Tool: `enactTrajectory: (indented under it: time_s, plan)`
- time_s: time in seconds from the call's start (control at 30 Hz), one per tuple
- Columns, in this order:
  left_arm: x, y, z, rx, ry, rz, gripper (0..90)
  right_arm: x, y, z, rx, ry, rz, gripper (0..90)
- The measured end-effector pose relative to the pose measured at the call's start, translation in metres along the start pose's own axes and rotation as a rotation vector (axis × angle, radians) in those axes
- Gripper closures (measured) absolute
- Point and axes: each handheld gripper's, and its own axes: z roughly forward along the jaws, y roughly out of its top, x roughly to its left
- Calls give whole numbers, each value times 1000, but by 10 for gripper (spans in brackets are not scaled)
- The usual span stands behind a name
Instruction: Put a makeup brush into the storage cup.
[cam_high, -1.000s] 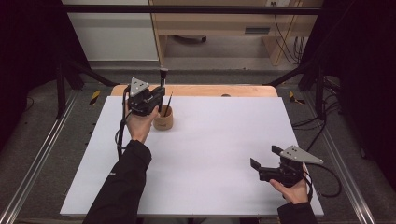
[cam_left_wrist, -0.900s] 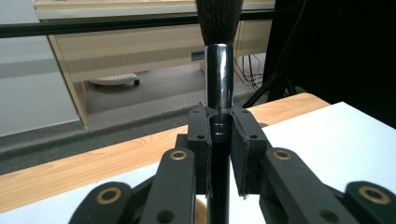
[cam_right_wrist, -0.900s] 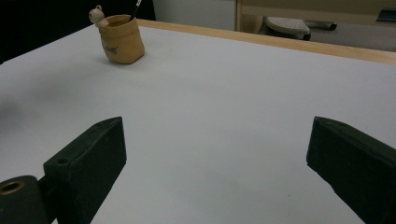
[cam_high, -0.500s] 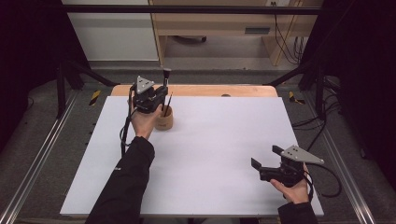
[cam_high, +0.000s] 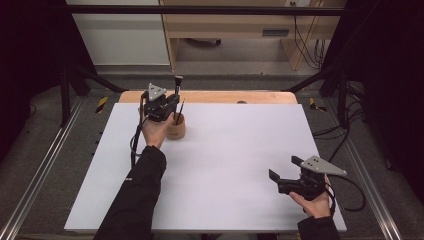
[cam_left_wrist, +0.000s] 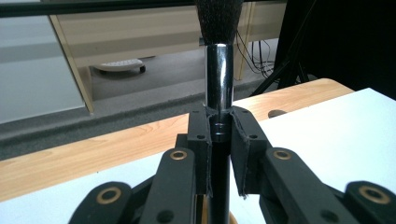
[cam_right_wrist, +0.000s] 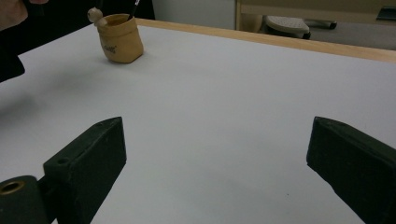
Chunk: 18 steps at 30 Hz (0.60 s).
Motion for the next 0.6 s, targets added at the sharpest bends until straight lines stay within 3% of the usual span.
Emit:
enactTrajectory:
  time_s: [0.6]
  plan:
    - [6,-16,15,28,6,5,783,-1,-1,2,5,-1,-1,54]
